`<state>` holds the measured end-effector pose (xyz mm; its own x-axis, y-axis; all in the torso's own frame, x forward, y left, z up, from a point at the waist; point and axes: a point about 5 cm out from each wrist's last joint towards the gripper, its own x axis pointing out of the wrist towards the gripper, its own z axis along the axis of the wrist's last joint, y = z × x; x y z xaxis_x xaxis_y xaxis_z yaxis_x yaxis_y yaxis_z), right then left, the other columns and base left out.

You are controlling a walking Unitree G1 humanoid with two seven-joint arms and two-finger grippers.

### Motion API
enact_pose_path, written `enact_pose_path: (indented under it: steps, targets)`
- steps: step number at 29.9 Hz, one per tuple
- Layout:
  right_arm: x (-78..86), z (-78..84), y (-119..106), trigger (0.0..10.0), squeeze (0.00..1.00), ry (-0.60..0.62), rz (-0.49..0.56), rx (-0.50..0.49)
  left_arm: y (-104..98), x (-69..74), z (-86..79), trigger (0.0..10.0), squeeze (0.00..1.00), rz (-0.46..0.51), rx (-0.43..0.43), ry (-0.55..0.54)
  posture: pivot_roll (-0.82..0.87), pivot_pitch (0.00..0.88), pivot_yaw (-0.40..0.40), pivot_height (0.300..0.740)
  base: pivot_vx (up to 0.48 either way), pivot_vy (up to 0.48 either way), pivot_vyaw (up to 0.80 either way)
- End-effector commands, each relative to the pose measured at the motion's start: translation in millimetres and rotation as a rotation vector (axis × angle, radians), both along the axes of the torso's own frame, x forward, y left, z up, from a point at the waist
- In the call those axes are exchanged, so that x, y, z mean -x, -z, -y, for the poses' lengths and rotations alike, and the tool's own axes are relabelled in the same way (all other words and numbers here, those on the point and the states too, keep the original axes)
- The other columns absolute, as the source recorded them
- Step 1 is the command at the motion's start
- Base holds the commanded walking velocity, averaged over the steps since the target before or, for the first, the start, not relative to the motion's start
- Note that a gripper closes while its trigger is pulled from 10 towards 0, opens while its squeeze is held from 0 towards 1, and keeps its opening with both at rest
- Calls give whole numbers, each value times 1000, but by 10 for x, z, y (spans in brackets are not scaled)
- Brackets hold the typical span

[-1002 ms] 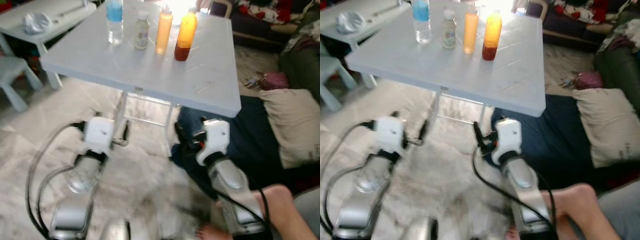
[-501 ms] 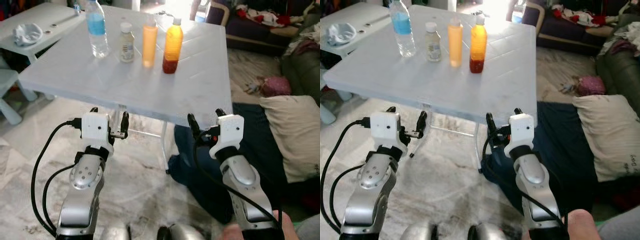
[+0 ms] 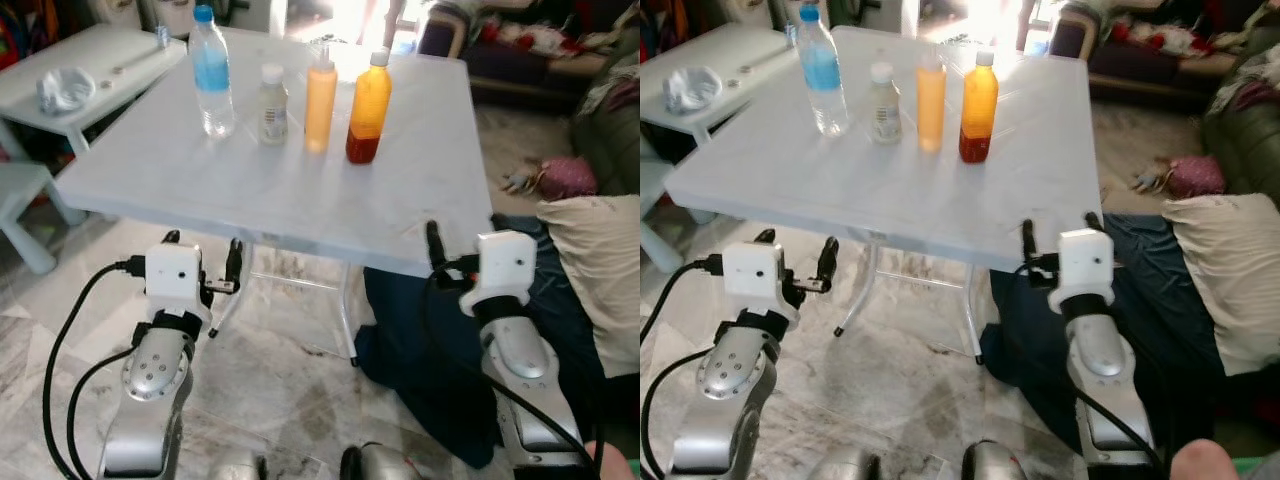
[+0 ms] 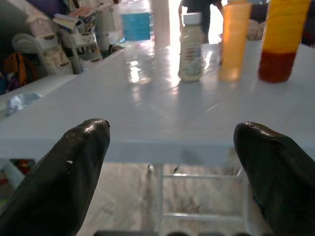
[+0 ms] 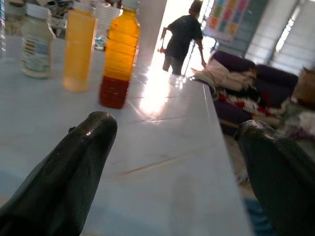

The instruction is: Restocking fridge

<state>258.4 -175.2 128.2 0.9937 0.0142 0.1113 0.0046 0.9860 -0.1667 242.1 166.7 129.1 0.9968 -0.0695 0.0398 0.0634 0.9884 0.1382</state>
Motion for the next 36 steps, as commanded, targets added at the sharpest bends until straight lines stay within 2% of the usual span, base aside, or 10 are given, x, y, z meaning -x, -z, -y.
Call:
enact_pose_path:
  steps: [1,8,12,20,36]
  targets:
    - [16,32,8,10000,0,19,2,-10,-13,-14,-17,10000,0,4,-3,0,94,17,-28,740,0,446,-800]
    - [53,-49,41,10000,0,4,4,-22,20,-13,39,10000,0,1,4,25,87,12,-15,740,0,442,-800]
    - [56,-73,28,10000,0,-12,9,-28,22,-4,99,10000,0,6,9,59,82,5,-19,740,422,144,-647]
    - [-10,-123,-56,10000,0,-65,35,-31,-1,-34,126,10000,0,22,25,51,86,0,-34,740,480,0,0]
    - [4,-237,-45,10000,0,-137,26,-22,25,-49,123,10000,0,8,19,25,95,0,-40,740,480,0,0]
